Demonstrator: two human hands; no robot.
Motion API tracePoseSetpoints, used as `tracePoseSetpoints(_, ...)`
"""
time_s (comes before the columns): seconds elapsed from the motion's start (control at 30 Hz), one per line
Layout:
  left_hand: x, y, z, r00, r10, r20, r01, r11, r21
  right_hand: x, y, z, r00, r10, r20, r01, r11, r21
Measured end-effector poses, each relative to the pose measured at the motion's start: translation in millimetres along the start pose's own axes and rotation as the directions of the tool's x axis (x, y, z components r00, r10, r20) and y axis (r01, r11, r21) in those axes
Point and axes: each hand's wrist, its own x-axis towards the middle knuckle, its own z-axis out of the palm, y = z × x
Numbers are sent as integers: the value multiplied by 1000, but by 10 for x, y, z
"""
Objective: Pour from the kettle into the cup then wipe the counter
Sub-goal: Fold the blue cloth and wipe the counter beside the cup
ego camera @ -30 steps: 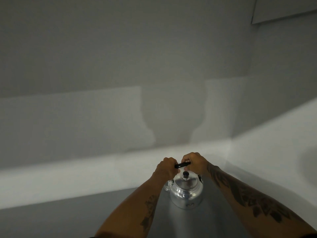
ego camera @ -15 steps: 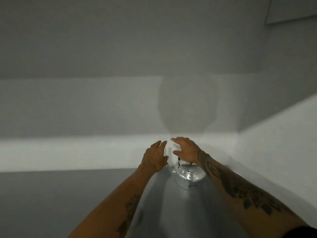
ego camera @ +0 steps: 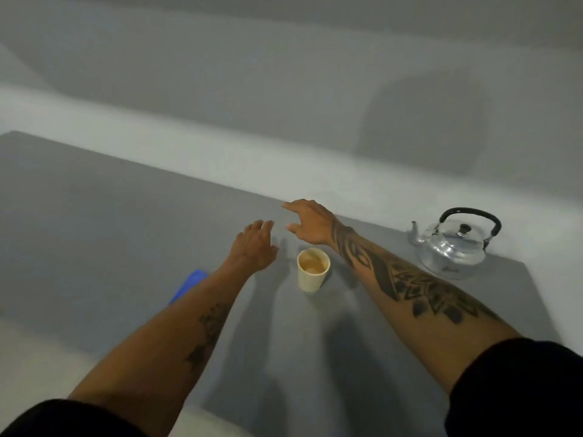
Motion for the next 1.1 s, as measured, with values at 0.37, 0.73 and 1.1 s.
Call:
tracePoseSetpoints(0.37,-952,-1491,389,918,-348,189,347,937,40,382,-1354,1498,947,64,316,-66,998,-3)
tracePoseSetpoints(0.73,-940,-1721,412,923,-355,151,353,935,40,388,-1455,1961,952,268,146,-260,963,-73)
tracePoseSetpoints(1.1,-845,-1565,340,935,-293,200,325,933,-154,104,-1268,1312,981,163,106,-186,948,257)
